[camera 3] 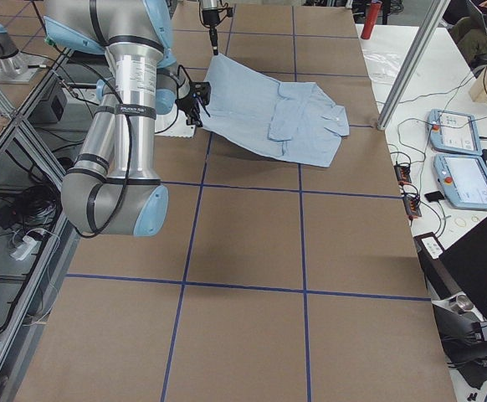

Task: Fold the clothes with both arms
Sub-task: 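Lift the hem with both grippers and fold it toward the collar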

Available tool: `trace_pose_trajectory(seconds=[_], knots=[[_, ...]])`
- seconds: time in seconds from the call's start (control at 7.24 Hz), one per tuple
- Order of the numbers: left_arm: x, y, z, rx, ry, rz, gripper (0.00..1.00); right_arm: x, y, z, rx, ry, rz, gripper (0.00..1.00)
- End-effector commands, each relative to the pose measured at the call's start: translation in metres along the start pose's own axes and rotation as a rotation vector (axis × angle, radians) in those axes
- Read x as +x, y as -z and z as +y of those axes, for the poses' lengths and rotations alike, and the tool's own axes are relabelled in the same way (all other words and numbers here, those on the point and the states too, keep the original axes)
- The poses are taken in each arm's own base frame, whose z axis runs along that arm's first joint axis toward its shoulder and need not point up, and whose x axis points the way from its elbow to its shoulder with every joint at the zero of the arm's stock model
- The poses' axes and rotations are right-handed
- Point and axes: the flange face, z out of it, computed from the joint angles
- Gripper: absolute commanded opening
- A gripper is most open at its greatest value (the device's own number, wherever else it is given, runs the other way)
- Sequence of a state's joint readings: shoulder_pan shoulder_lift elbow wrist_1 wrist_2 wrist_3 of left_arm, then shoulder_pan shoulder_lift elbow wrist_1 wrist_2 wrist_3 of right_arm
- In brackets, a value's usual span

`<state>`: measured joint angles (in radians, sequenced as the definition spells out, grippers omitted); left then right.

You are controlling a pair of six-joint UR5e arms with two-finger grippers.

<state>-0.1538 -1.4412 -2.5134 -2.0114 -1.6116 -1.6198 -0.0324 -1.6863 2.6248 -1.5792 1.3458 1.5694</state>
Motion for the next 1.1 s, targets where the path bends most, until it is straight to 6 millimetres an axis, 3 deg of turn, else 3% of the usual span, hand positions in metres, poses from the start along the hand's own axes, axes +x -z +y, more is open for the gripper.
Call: trace_pose_trajectory(seconds=[0.0,0.14,0.41,0.55,0.83,0.97], knots=[[0.025,0.061,0.011,-0.094,0.001,0.018,0.0,0.002,0.065,-0.015,-0.056,-0.019,-0.012,0.0],[0.024,0.041,0.004,-0.068,0.009,-0.006,0.0,0.003,0.055,-0.024,-0.021,-0.037,0.009,0.0],[0.018,-0.021,-0.074,0.137,0.063,-0.073,0.0,-0.032,0.005,-0.069,0.099,-0.113,0.021,0.0],[0.023,-0.027,-0.098,0.208,0.007,-0.08,0.0,-0.05,-0.007,-0.099,0.157,-0.154,0.012,0.0],[0.032,0.007,-0.149,0.373,0.014,-0.047,0.0,-0.052,0.009,-0.157,0.278,-0.237,-0.001,0.0],[0.037,0.011,-0.174,0.427,0.03,-0.042,0.0,-0.061,-0.004,-0.192,0.331,-0.273,0.024,0.0]])
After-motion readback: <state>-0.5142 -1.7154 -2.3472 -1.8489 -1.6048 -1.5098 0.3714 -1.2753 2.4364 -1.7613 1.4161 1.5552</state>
